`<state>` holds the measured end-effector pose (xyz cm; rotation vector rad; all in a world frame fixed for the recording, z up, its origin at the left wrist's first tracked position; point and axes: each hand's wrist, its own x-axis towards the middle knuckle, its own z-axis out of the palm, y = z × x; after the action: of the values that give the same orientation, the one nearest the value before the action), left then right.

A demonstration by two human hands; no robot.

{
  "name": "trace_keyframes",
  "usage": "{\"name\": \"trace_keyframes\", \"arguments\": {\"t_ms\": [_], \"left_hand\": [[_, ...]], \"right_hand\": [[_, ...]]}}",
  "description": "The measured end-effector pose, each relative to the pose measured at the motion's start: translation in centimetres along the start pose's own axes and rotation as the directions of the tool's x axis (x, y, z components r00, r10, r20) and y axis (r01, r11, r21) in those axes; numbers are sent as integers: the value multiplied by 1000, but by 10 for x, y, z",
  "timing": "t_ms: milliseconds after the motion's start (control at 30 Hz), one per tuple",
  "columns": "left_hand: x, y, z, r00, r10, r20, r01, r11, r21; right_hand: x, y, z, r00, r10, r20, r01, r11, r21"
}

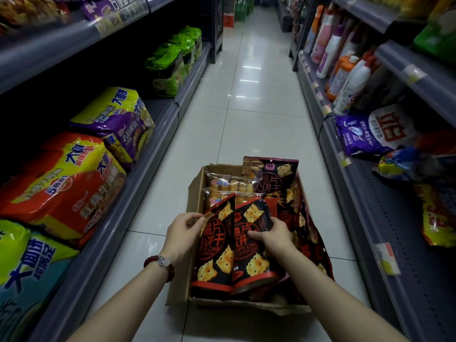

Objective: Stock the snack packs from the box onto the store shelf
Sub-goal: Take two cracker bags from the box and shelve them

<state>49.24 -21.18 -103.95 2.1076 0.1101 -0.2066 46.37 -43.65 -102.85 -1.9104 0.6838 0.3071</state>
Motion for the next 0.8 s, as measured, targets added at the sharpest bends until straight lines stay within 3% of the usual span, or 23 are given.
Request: {"name": "trace_keyframes", "arguments": {"t_ms": [100,300,433,500,633,800], "left_hand": [[-1,0,3,1000,18,0,-18,1000,-2],[-23,22,18,991,71,-118,-72,997,-1],[-40,39,39,995,57,82,-54,998,-36],[-45,40,51,983,0,185,-11,998,58],[-47,36,68,978,-112,178,71,973,221],[-40,34,71,976,-158,150,131,976,177]], "right_hand": [[-6,1,-6,997,-55,-48,58,996,65],[-25,-3,-32,925,-227,-304,272,956,114],[-37,-8,-50,861,-294,-414,383,912,148],[-42,-7,-56,832,-316,-455,421,895,148],[-45,3,-61,823,-322,-469,443,880,173],[-42,9,-60,822,-332,-463,464,862,204]]}}
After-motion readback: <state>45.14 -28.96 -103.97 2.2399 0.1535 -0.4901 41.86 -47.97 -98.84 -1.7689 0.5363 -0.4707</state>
